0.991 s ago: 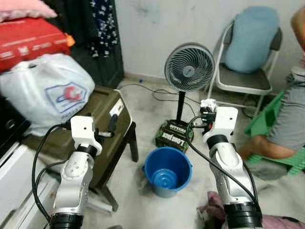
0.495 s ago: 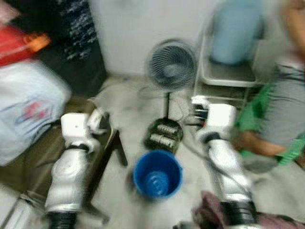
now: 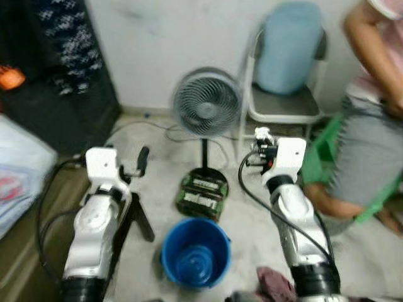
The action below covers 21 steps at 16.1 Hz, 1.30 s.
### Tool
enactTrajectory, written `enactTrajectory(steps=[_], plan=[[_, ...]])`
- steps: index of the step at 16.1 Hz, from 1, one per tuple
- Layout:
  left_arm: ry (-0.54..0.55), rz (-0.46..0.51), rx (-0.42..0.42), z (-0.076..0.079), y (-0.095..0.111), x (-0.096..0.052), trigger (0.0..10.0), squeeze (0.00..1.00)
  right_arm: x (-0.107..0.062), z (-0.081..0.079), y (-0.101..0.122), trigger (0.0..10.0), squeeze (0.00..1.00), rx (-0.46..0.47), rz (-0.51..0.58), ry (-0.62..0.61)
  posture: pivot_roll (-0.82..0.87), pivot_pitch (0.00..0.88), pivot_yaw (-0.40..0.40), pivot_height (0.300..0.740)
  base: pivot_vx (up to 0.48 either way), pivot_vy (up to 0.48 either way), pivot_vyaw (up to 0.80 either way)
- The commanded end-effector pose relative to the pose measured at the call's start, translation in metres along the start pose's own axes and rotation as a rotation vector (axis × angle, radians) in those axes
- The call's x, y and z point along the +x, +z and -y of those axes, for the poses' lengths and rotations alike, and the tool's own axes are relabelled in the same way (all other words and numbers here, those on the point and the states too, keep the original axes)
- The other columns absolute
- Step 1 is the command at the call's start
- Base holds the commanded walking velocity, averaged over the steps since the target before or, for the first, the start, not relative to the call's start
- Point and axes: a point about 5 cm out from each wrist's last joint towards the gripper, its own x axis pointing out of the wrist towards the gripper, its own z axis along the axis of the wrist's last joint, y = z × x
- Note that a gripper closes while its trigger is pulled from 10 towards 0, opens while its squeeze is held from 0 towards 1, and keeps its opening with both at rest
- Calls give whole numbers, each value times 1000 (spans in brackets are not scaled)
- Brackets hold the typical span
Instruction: Clean up the room
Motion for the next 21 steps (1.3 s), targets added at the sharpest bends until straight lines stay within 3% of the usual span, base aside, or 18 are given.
enactTrajectory(steps=[1, 7, 10, 11, 13, 16, 21], plan=[[19, -15, 22, -6, -2, -3, 10000, 0, 2, 1, 5, 10000, 0, 12, 21, -3, -58, 0, 27, 740, 0, 0, 0], [70, 8, 54, -16, 5, -5, 10000, 0, 7, -2, 10, 10000, 0, -12, 37, 12, -42, 0, 15, 740, 0, 0, 293], [93, 5, 93, -27, 4, -14, 10000, 0, 10, -4, 6, 10000, 0, -8, 7, 27, -19, 0, -15, 740, 0, 0, 590], [75, -14, 148, -36, 1, -24, 10000, 0, 11, -3, -1, 10000, 0, 11, -44, 3, 8, 0, -33, 740, 0, 0, 0], [55, -19, 169, -36, 2, -28, 10000, 0, 11, 0, -7, 10000, 0, 19, -79, -23, 24, 0, -32, 740, 0, 0, 0], [-104, -38, 178, -26, 9, -40, 10000, 0, 13, 9, -28, 10000, 0, 12, -207, -126, 46, 0, 5, 740, 0, 0, 0], [-237, -96, 165, -23, 13, -62, 10000, 0, 12, 15, -51, 10000, 0, 53, -346, -226, 90, 0, 64, 740, 0, 0, 0]])
